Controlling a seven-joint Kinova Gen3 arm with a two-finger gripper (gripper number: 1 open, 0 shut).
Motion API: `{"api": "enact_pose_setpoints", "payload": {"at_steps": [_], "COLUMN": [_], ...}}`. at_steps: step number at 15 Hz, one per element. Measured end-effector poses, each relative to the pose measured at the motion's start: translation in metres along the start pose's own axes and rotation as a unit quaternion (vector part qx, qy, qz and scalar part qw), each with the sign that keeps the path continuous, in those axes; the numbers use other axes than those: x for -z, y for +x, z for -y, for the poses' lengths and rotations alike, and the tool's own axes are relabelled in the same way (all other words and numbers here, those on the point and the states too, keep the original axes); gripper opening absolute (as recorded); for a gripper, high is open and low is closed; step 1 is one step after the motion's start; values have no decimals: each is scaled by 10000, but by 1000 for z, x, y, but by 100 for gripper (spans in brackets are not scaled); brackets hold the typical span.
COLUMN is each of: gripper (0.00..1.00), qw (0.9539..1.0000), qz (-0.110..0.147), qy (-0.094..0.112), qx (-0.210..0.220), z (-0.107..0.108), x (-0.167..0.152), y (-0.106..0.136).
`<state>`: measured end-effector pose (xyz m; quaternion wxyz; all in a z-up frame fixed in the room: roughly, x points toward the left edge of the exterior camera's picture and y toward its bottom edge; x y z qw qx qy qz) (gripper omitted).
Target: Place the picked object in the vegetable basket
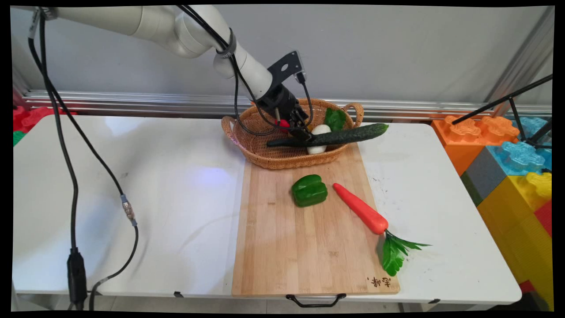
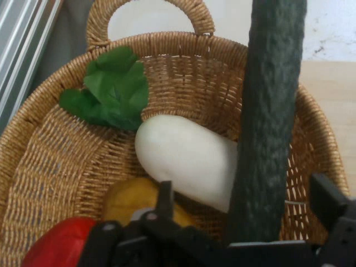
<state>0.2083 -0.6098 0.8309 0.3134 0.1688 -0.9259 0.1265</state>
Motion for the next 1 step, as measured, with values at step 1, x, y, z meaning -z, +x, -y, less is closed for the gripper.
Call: {"api": "enact_pose_setpoints", "payload": {"at_steps": [1], "gripper": [100], "qw": [10000], "qz": [-2], "qy": [-9], "qx": [19], "z": [-1], "x": [0], "y": [1]}}
